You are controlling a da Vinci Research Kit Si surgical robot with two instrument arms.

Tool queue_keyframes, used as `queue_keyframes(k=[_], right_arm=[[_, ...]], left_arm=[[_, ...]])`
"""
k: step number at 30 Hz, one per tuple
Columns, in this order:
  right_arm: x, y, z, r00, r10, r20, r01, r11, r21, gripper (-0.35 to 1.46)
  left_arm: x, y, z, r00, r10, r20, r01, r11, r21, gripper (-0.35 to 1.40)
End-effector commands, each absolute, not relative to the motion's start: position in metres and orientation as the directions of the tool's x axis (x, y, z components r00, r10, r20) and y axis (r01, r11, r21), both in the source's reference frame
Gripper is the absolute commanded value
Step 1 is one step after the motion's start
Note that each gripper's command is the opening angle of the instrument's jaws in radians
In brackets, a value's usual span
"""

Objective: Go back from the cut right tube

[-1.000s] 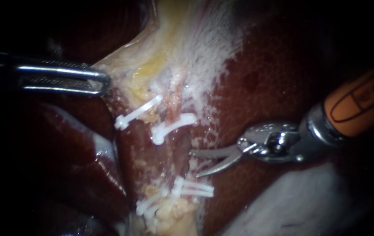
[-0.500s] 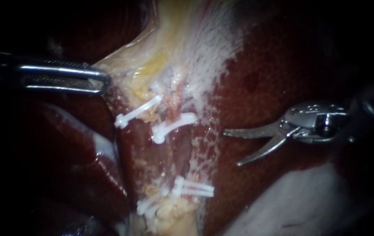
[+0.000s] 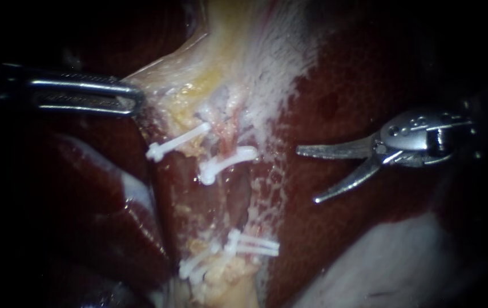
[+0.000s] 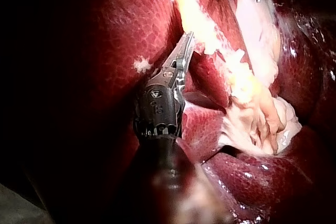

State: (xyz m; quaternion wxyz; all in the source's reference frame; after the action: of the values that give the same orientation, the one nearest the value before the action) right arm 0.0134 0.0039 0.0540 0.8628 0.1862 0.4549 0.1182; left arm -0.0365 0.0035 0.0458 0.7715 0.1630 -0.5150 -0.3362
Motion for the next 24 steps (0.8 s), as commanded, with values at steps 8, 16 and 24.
queue_keyframes(k=[8, 16, 24], right_arm=[[0.0134, 0.0036, 0.0536, 0.566, 0.362, -0.74, -0.035, 0.908, 0.417, 1.43], [0.0133, 0.0036, 0.0536, 0.566, 0.351, -0.746, -0.029, 0.913, 0.408, 1.43], [0.0131, 0.0036, 0.0536, 0.566, 0.352, -0.745, -0.03, 0.913, 0.408, 1.43]], left_arm=[[-0.0376, 0.0029, 0.0479, 0.258, -0.692, 0.674, 0.357, 0.716, 0.599, -0.35], [-0.0391, 0.0016, 0.0505, 0.273, -0.705, 0.655, 0.352, 0.707, 0.614, -0.35], [-0.0403, 0.0005, 0.0516, 0.284, -0.711, 0.643, 0.34, 0.702, 0.626, -0.35]])
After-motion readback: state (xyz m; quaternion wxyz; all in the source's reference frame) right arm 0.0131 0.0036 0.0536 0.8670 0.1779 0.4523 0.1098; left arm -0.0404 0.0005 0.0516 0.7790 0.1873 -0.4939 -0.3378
